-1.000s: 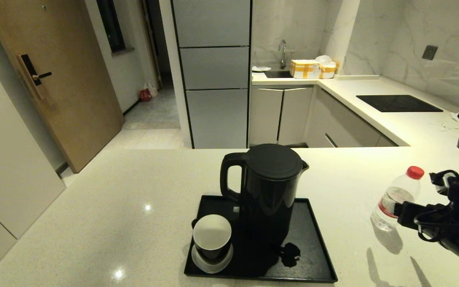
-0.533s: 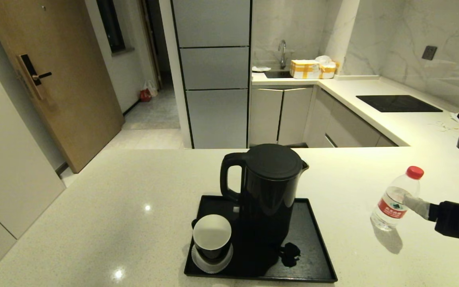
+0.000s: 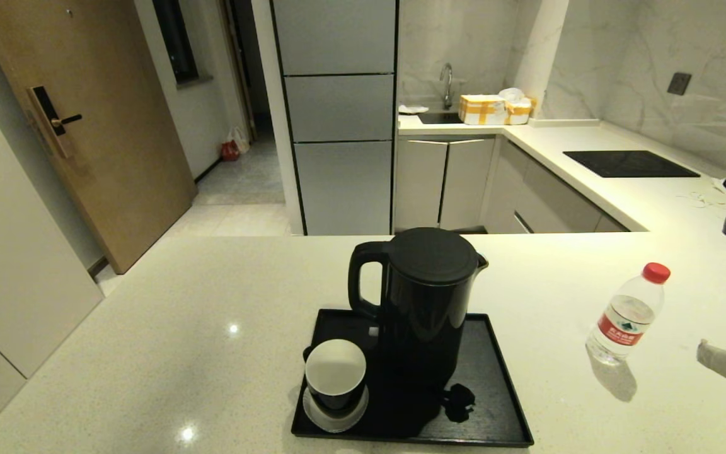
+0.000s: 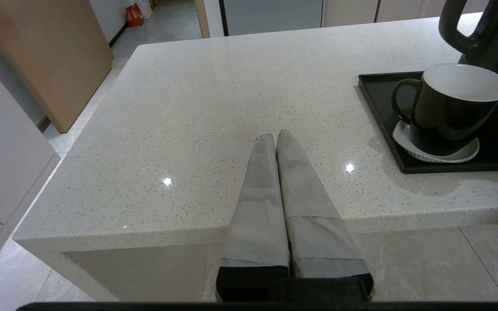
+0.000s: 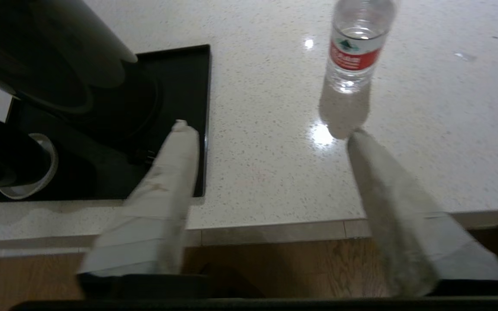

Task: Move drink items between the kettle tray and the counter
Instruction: Pick up the tea cup

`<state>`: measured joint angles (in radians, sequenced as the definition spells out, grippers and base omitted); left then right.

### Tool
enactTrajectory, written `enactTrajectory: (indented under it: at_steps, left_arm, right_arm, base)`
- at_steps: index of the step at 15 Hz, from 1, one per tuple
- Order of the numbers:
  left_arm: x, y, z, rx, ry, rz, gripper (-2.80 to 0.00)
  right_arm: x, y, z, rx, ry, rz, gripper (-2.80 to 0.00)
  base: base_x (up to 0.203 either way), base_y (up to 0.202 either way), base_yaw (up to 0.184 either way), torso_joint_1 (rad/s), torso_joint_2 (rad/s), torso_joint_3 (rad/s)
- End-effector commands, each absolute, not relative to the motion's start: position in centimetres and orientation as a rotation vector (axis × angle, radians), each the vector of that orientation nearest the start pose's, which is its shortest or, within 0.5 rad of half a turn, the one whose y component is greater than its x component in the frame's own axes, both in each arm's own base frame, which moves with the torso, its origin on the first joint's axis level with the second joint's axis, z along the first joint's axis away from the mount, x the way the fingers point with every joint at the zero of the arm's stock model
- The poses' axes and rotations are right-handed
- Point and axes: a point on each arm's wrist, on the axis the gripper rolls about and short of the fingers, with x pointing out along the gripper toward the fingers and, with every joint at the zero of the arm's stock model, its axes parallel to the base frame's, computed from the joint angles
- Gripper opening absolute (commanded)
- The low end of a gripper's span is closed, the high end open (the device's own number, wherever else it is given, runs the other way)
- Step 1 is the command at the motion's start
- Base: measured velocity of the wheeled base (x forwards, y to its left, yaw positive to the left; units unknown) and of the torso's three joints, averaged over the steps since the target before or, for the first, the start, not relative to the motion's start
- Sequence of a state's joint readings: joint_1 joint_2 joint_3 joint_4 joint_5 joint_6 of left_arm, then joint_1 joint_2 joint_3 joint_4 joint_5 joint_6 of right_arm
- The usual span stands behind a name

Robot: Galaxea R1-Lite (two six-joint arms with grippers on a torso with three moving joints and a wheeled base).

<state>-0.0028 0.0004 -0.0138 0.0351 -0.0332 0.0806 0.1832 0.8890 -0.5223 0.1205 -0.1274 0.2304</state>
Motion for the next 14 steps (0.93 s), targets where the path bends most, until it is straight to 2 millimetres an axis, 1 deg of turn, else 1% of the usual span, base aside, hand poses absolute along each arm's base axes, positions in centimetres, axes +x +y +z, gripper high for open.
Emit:
enactTrajectory:
  at_steps: [1, 3, 5, 6, 7, 8, 10, 11, 12, 13, 14]
  left_arm:
    - [-2.4, -0.1, 7.6, 0.081, 0.02, -0.038, -2.8]
    - [-2.4, -0.1, 7.6, 0.081, 0.02, -0.038, -2.8]
    - [-2.4, -0.1, 7.6, 0.081, 0.02, -0.038, -2.8]
    - [-2.4, -0.1, 7.6, 0.081, 0.02, -0.038, -2.8]
    - [-2.4, -0.1, 7.6, 0.081, 0.018, -0.038, -2.8]
    - [-2.4, -0.1, 7.6, 0.081, 0.02, -0.038, -2.8]
    - [-2.4, -0.1, 7.6, 0.081, 0.019, -0.038, -2.8]
    - [-2.4, -0.1, 7.6, 0.081, 0.02, -0.038, -2.8]
    - [-2.4, -0.1, 7.6, 0.081, 0.02, -0.038, -2.8]
    - [-2.4, -0.1, 7.6, 0.081, 0.019, -0.038, -2.8]
    - [-2.4, -0.1, 7.6, 0.081, 0.02, -0.038, -2.8]
  right_arm:
    - [6.9, 0.9, 20.4, 0.175, 0.428, -0.03, -2.8]
    - [4.1, 0.3, 21.2, 0.208, 0.434, -0.089, -2.8]
    - [1.1, -0.5, 23.3, 0.265, 0.411, -0.218, -2.8]
    - [-0.7, -0.7, 24.6, 0.29, 0.374, -0.29, -2.8]
    - [-3.3, -0.7, 25.6, 0.312, 0.329, -0.366, -2.8]
    - [-6.2, -0.3, 25.6, 0.32, 0.285, -0.424, -2.8]
    - [-10.0, 0.3, 24.3, 0.291, 0.222, -0.457, -2.8]
    - [-11.6, 0.5, 23.7, 0.263, 0.209, -0.463, -2.8]
    - [-12.8, 0.7, 23.6, 0.253, 0.212, -0.468, -2.8]
    - [-13.9, 0.9, 23.8, 0.252, 0.227, -0.466, -2.8]
    - [-14.6, 1.0, 23.8, 0.253, 0.245, -0.424, -2.8]
  base:
    - [0.0, 0.0, 0.0, 0.0, 0.0, 0.0]
    - [0.0, 0.0, 0.0, 0.0, 0.0, 0.0]
    - [0.0, 0.0, 0.0, 0.0, 0.0, 0.0]
    - [0.0, 0.0, 0.0, 0.0, 0.0, 0.0]
    - [0.0, 0.0, 0.0, 0.0, 0.0, 0.0]
    - [0.0, 0.0, 0.0, 0.0, 0.0, 0.0]
    - [0.0, 0.0, 0.0, 0.0, 0.0, 0.0]
    - [0.0, 0.0, 0.0, 0.0, 0.0, 0.0]
    - [0.0, 0.0, 0.0, 0.0, 0.0, 0.0]
    - [0.0, 0.0, 0.0, 0.0, 0.0, 0.0]
    - [0.0, 0.0, 0.0, 0.0, 0.0, 0.0]
